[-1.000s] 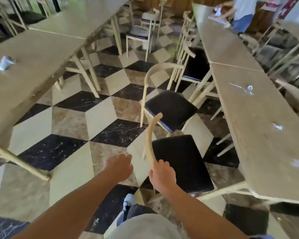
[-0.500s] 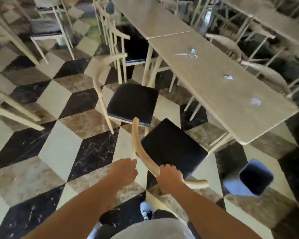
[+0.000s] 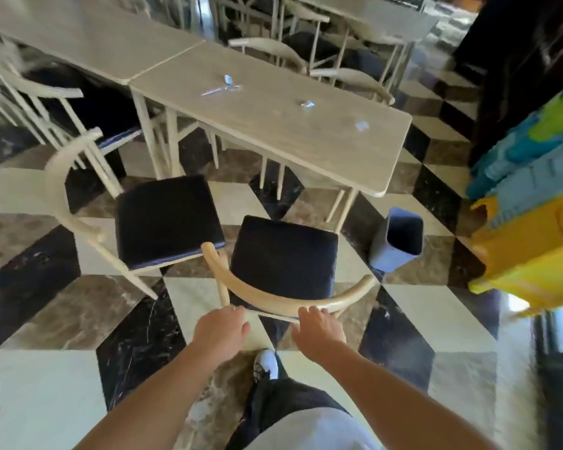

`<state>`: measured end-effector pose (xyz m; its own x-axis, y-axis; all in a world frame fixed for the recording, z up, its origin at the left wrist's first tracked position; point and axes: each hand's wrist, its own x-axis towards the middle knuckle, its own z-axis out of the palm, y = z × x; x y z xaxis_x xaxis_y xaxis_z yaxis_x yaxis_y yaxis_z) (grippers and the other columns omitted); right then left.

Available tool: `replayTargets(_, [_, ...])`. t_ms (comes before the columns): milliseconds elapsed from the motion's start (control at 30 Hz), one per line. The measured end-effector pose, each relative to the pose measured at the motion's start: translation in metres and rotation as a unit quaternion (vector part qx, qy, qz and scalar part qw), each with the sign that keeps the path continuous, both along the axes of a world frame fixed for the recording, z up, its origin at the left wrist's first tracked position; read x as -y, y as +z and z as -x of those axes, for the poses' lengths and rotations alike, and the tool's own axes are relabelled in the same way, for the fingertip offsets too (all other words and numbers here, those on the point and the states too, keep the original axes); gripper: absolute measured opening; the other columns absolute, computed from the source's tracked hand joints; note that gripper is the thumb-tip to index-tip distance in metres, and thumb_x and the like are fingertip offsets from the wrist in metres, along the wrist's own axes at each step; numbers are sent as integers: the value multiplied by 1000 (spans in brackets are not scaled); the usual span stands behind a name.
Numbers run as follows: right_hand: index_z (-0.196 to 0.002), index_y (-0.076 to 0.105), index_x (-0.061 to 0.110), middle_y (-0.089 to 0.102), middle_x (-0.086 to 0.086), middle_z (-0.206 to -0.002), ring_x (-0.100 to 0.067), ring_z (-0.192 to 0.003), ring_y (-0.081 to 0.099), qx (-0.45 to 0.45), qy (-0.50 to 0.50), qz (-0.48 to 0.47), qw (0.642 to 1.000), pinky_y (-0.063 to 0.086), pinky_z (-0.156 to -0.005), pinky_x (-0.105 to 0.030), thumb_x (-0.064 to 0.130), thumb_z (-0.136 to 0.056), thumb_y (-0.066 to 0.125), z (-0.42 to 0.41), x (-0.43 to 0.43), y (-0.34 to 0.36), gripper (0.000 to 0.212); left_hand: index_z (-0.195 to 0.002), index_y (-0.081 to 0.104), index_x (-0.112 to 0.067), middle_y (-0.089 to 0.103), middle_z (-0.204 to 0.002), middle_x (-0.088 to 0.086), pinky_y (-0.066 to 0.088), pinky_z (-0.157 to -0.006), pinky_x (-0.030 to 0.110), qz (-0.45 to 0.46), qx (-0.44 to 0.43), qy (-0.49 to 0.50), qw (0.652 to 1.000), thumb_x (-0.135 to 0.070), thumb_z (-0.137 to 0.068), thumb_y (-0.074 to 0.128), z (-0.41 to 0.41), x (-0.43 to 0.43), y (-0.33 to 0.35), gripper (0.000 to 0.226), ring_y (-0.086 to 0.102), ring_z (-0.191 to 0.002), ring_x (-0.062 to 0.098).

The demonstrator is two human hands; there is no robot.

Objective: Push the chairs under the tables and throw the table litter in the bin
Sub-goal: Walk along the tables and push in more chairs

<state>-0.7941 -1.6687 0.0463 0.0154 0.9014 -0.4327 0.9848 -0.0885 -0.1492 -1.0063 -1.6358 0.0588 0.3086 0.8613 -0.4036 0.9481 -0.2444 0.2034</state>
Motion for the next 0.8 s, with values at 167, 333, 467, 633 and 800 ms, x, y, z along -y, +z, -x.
replayTargets(167, [-134, 49, 17, 56, -5, -129, -26, -114, 54, 44, 13, -12, 999, 48, -94, -39, 45, -100, 50, -4, -42, -21, 44, -104, 51, -18, 63, -106, 5, 41, -72, 37, -3, -7, -14, 1000, -41, -101, 37, -6, -48, -13, 27, 60, -99, 26])
replayTargets(333, [-130, 54, 20, 56, -6, -125, -28, -112, 51, 74, 123, 53, 988, 40, -95, -42, 63, -95, 45, -8, -81, -47, 57, -122, 49, -17, 55, -119, 6, 45, -84, 40, -35, -37, -64, 997, -48, -97, 46, -7, -91, -36, 40, 54, -109, 29])
replayTargets(467, [-127, 56, 21, 61, -3, -123, -29, -116, 53, 67, 102, 61, 991, 36, -97, -45, 71, -92, 35, -5, -78, -68, 65, -118, 53, -16, 56, -114, 6, 43, -94, 42, -54, -47, -175, 982, -59, -93, 47, 1, -109, -61, 50, 47, -109, 30])
replayTargets(633, [-116, 61, 22, 65, -1, -116, -28, -111, 58, 47, 70, 32, 996, 40, -97, -45, 84, -82, 9, -12, -75, -78, 88, -111, 56, -16, 62, -102, 4, 42, -92, 43, -29, -38, -281, 959, -76, -85, 39, 10, -143, -90, 67, 55, -99, 29])
replayTargets(800, [-101, 64, 22, 69, 0, -97, -27, -93, 62, 72, 67, 13, 995, 41, -91, -46, 79, -88, 23, -28, -65, -83, 71, -100, 58, -18, 65, -93, 2, 42, -87, 43, -22, -16, -336, 942, -84, -76, 14, 15, -160, -107, 83, 59, -89, 28])
